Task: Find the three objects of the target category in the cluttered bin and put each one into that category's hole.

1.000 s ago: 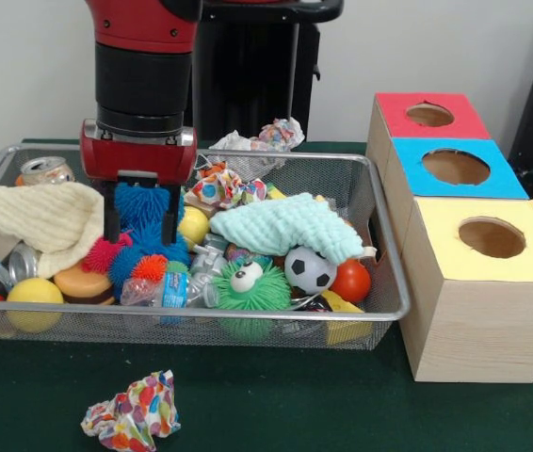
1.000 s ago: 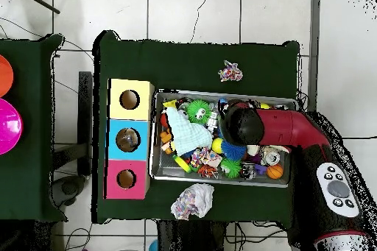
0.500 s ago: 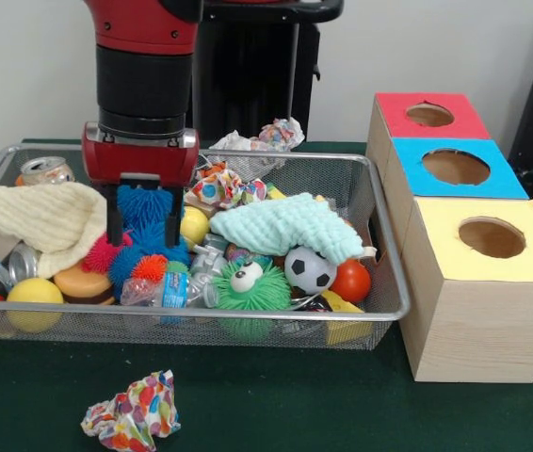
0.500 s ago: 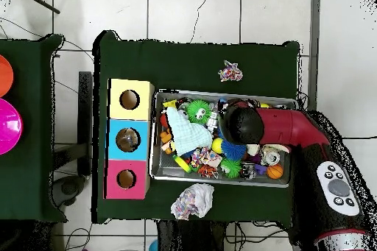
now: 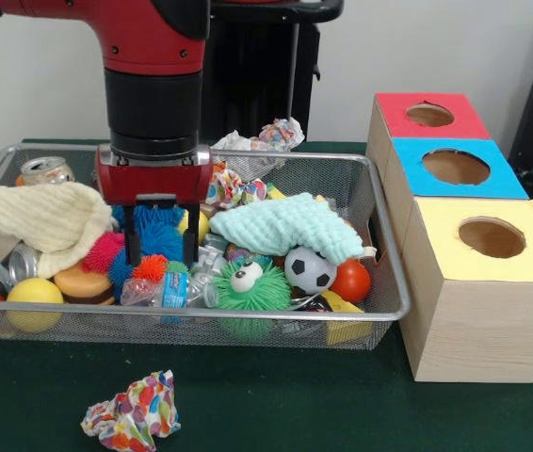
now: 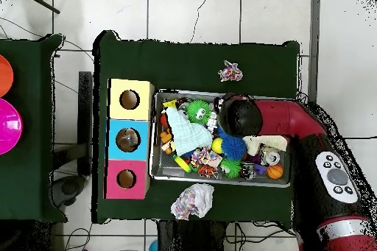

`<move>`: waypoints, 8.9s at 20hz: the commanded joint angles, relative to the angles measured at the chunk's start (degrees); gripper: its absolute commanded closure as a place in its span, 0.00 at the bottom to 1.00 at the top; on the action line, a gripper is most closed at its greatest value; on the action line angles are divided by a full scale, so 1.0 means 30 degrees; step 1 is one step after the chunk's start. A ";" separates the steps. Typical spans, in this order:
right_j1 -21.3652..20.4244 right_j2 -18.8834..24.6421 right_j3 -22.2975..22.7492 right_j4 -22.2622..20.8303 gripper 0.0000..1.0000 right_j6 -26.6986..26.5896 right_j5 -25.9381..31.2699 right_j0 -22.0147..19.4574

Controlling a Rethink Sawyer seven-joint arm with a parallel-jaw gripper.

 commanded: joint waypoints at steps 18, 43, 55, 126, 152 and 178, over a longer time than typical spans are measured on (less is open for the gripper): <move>0.1715 0.4901 -0.1254 -0.3149 0.00 -1.0779 0.3114 -0.1775; 0.0987 0.5734 0.0504 -0.3233 0.00 -1.0650 0.3273 -0.3149; 0.0160 0.4965 0.1693 -0.3684 0.00 -0.9206 0.2597 -0.2302; 0.2367 0.6255 0.3265 -0.6175 0.00 -0.8248 -0.0056 -0.5310; 0.2133 0.6231 0.2300 -0.5794 0.00 -0.8605 0.0974 -0.4945; 0.2538 0.6143 0.0865 -0.5418 0.00 -0.9285 0.1881 -0.4397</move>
